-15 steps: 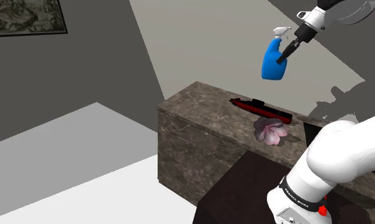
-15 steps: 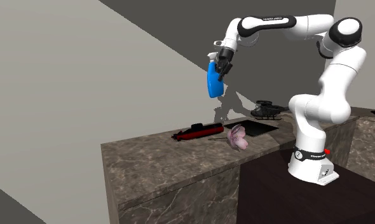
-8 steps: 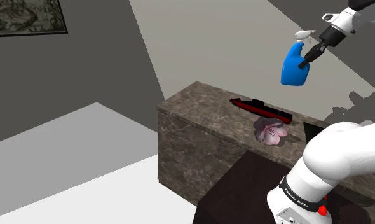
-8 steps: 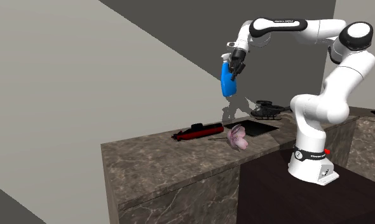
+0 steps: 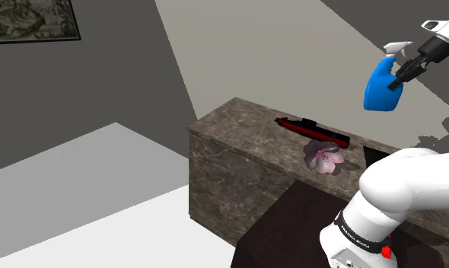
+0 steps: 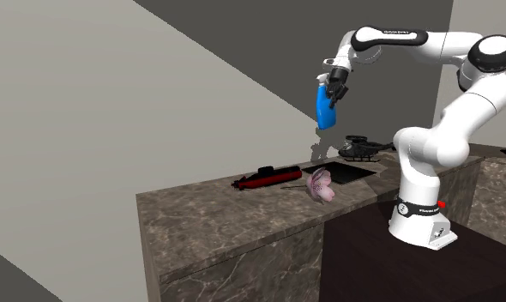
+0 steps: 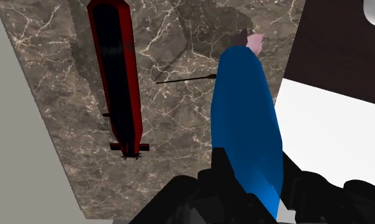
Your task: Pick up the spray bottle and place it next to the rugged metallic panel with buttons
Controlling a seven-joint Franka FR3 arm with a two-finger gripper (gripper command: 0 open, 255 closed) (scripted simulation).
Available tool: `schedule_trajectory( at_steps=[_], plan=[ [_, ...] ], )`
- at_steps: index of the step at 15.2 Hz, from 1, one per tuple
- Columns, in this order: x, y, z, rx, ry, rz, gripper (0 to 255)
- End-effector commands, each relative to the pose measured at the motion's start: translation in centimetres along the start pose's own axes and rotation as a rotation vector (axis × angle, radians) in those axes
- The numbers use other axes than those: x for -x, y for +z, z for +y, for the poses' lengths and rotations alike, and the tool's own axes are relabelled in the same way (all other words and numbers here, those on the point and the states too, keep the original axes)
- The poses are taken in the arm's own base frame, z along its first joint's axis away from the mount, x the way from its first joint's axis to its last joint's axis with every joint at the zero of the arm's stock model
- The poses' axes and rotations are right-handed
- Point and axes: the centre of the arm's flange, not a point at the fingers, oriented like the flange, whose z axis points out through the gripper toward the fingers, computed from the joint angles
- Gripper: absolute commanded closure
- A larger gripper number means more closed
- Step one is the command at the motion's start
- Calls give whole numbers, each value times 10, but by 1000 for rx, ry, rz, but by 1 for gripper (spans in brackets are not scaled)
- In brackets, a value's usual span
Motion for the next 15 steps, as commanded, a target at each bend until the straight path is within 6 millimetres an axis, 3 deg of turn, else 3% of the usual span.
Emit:
schedule_trajectory(
  at_steps=[1, 3, 15],
  plan=[
    [26, -12, -2, -1, -1, -1, 255],
    [46, -21, -3, -1, -1, -1, 255],
    [70, 38, -3, -1, -1, -1, 255]
  ],
)
